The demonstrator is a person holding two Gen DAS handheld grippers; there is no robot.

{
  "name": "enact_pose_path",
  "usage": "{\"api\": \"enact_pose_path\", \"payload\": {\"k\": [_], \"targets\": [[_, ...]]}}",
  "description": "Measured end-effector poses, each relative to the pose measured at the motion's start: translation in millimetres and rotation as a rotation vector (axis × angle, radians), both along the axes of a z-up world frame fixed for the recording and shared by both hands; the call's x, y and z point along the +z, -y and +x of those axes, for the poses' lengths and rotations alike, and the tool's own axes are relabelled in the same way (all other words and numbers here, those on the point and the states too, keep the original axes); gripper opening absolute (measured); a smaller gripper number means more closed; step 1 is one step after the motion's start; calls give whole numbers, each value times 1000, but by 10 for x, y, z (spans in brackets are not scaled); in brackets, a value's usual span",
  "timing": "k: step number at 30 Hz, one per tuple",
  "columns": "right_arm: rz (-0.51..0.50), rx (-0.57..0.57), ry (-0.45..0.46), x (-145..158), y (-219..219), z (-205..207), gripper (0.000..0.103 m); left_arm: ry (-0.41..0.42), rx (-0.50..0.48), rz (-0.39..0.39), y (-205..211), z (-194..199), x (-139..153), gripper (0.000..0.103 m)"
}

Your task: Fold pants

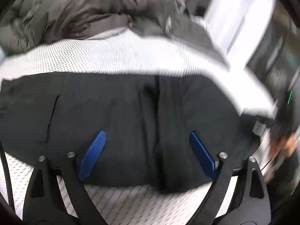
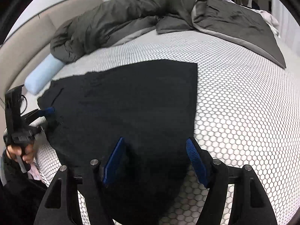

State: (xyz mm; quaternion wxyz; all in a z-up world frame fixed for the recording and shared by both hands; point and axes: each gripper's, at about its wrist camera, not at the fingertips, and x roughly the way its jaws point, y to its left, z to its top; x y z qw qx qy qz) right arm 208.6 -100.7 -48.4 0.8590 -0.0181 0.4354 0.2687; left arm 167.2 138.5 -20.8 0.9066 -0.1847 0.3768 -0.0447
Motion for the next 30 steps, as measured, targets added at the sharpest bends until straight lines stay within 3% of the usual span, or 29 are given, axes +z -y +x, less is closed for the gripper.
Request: {"api": "enact_pose_path", "payload": {"k": [3, 7, 9, 11, 12, 14, 16, 19, 21, 22, 24, 26, 29, 30], "targets": [[52, -18, -31, -63, 49, 128, 74, -14, -3, -150, -45, 400, 89, 90], [95, -33, -71, -121, 159, 219, 74, -131, -8, -200, 99, 937, -50, 88], [116, -31, -79, -163, 247, 229, 74, -210, -18, -196, 172, 1177, -204, 72], [129, -24, -85, -167, 250, 258, 74, -233, -9, -192, 191, 1294, -325, 29], [131, -22, -88, -164, 282, 240, 74, -224, -4, -214, 194, 1309, -361, 28], [136, -28, -96, -169, 316, 257, 74, -189, -3, -227, 194, 1316, -297, 16], [147, -39, -102, -170, 363, 279, 74, -110, -19, -183, 244, 1279, -96, 14], [155, -41, -101, -161, 426, 275, 74, -67, 36, -161, 183, 1334, 10, 15], [152, -36, -103, -159, 443, 267, 74, -142, 107, -121, 77, 1462, -140, 21], [147, -28, -102, -157, 448, 255, 74, -180, 124, -137, 23, 1491, -250, 32], [140, -12, -99, -155, 462, 221, 74, -205, 141, -171, -43, 1454, -316, 39], [135, 11, -102, -148, 532, 164, 74, -202, 139, -114, 9, 1336, -219, 60], [155, 56, -137, -146, 598, 70, 74, -138, 127, -50, 120, 1035, 12, 82], [155, 72, -149, -151, 605, 35, 74, -126, 117, -30, 215, 921, 66, 83]]}}
